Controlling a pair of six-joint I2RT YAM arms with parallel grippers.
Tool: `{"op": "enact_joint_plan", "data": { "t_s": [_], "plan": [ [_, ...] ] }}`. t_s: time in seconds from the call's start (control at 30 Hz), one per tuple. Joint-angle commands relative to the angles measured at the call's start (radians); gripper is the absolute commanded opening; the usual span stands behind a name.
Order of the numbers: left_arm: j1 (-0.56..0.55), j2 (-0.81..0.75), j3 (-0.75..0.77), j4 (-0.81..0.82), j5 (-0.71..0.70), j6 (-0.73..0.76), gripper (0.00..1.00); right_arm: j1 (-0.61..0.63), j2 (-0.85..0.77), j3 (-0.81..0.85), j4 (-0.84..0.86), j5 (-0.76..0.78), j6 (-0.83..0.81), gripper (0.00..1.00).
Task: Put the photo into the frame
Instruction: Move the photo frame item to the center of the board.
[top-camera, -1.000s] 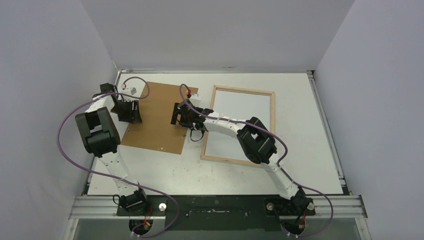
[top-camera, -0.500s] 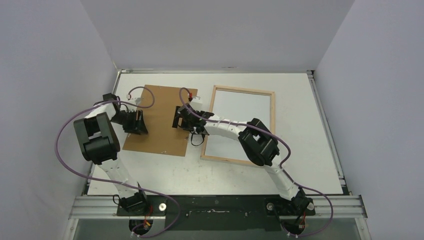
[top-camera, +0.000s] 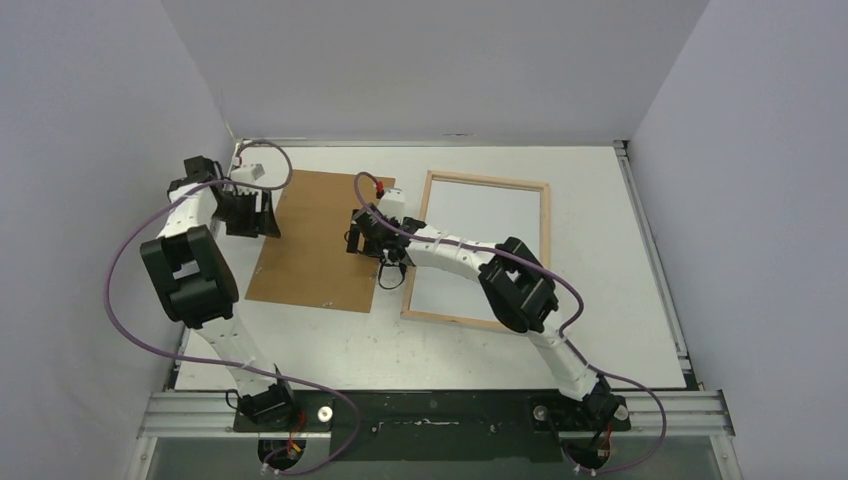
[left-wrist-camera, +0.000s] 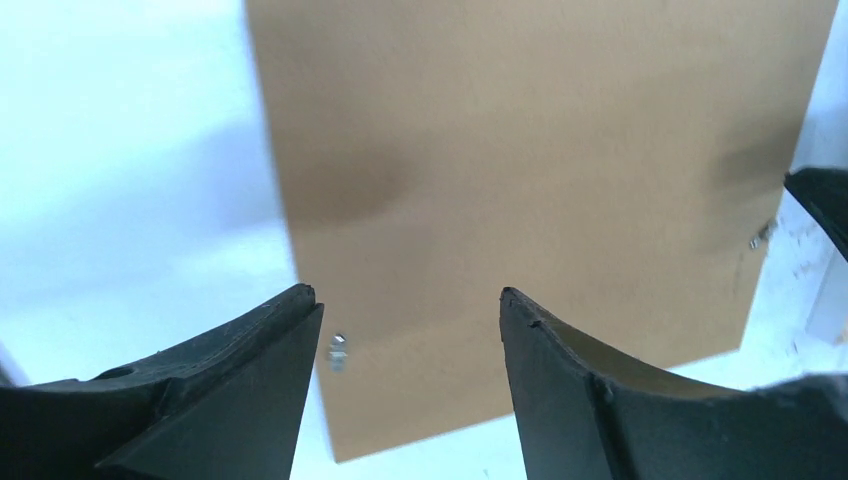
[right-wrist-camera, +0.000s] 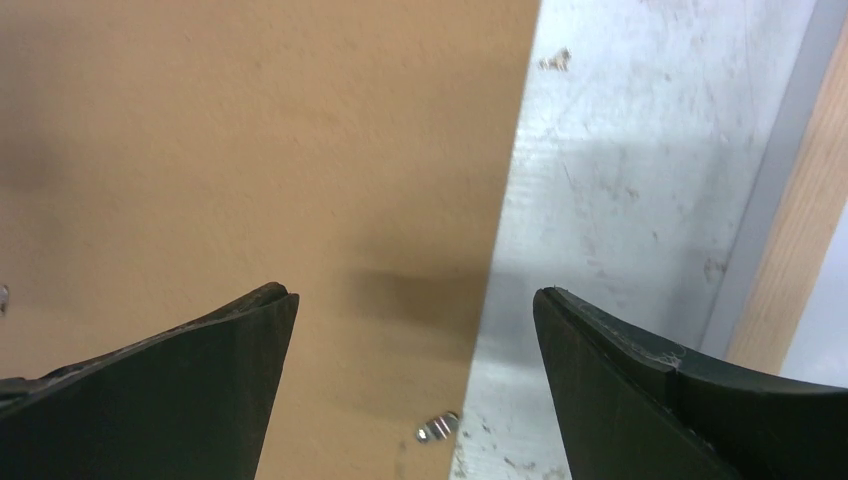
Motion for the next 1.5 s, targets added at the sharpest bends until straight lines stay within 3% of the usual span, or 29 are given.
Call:
{"op": "enact_joint_plan", "data": {
  "t_s": [0.0,0.5,0.9,1.13,1.47],
  "plan": [
    [0.003,0.080,0.101,0.087,-0.037,-0.061,0.65,-0.009,0.045,0.107,-0.018,0.094,-0.046,0.93],
    [-0.018,0.206,0.105,0.165,-0.076,-0.088,0.64,-0.017,0.125,0.145,0.001,0.064,-0.041,0.93],
    [-0.029,0.135,-0.078,0.056,0.185,-0.115,0.56,0.002,0.083,0.080,0.066,-0.169,0.096,0.93],
    [-0.023,0.065,-0.177,0.058,0.202,-0.082,0.54,0.021,0.010,0.008,0.125,-0.243,0.148,0.93],
    [-0.029,0.071,-0.202,0.081,0.222,-0.085,0.52,0.030,-0.152,-0.102,0.191,-0.273,0.186,0.93]
  ]
}}
